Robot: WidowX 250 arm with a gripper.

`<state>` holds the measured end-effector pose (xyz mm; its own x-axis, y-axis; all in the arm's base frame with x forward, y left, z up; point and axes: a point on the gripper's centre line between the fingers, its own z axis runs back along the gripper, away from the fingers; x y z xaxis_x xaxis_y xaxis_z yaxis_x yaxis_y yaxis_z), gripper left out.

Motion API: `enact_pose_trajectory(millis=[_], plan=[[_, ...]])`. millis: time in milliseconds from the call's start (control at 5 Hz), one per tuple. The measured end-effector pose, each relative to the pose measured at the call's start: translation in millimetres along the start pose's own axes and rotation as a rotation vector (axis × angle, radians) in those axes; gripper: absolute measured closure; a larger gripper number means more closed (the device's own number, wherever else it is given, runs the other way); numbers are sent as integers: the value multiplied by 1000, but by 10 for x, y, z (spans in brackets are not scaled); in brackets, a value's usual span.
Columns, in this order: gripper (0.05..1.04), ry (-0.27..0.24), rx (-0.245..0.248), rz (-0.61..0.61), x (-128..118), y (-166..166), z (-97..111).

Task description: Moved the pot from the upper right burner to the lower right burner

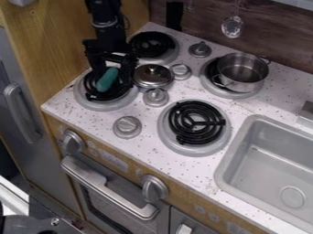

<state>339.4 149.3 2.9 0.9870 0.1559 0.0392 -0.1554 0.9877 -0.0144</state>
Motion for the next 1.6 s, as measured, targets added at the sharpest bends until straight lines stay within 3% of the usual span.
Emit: enact_pose_trajectory(millis=[200,600,800,1200,1400,1600], plan=[[83,42,-15,4,-68,-21,-148],[83,23,-112,-185,58,-842,-196],[83,-28,-173,-281,112,-1174,-198],[83,-235,-252,-479,201,-1735,-29],[83,-314,-266,-539,323,-1979,51],[83,-349,-253,-594,463,-2207,-38]])
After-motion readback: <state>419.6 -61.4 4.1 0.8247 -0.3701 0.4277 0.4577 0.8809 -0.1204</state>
